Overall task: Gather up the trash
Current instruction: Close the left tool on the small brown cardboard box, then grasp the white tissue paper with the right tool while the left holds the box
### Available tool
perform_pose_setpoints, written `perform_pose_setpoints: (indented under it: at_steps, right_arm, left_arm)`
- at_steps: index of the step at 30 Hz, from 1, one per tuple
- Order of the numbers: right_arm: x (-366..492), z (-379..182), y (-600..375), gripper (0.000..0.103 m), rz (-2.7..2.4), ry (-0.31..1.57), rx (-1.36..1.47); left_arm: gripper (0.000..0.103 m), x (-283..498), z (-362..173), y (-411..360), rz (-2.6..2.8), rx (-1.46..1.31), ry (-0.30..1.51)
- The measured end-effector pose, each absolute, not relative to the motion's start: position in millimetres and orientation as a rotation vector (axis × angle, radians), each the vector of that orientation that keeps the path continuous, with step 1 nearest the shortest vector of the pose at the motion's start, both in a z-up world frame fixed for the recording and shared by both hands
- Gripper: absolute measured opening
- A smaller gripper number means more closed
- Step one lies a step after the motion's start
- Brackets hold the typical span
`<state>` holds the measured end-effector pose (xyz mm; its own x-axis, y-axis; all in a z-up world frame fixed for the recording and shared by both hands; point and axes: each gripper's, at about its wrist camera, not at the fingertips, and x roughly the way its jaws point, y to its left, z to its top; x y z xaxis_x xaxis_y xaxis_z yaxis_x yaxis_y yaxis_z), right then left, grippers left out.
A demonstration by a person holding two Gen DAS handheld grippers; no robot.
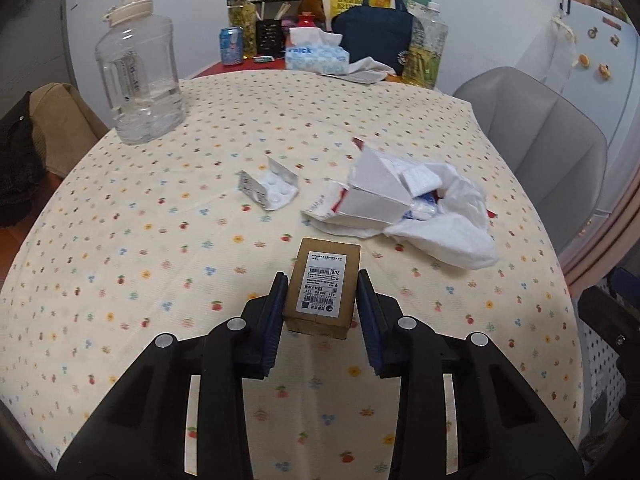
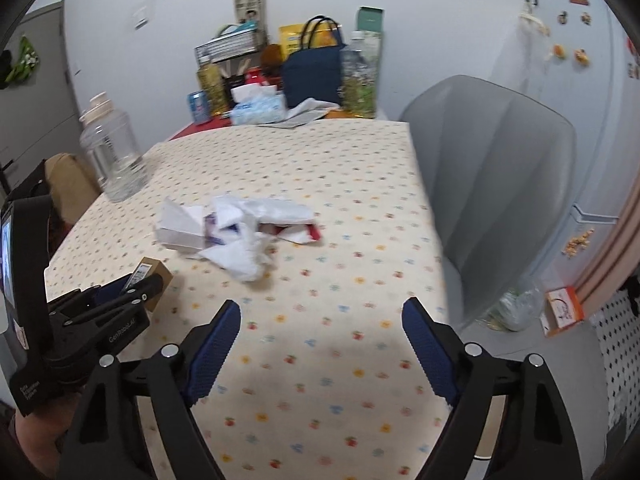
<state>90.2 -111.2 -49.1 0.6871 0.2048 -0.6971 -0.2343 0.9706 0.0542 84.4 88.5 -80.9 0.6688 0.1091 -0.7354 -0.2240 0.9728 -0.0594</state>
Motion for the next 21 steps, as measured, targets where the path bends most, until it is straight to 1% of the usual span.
perform_pose_setpoints:
  at_steps: [3,6,9,13,21]
  right_arm:
    - [95.0,-47.3,-100.4,0.080,0.262,0.763,-0.065]
    - [103.4,-49.8,-87.9,0.075,0.281,0.768,-0.098]
    - [111.9,-53.4,-70.6,0.073,0.297,0.769,-0.149]
    - [118.1,-59.8,-54.3,0.065,0.309,0.787,-0.183]
    - [129.0,-76.5,-24.8,0.060,0.319,0.811,-0.263]
  left_arm:
    - [0.035,83.4,-76.0,93.6,0.213,-0.146,0.804]
    - [0.035,84.6,-72.7,99.5,0.228,-0.147,0.799]
    - [0.035,87.5,-71.1,106.5,0.242,-0.153,0.797]
    - [0.035,92.2,-71.4,115.6,0.254,-0.157,0.798]
    - [0.035,97.4,-78.6,136.2,0.278,-0.188,0.812]
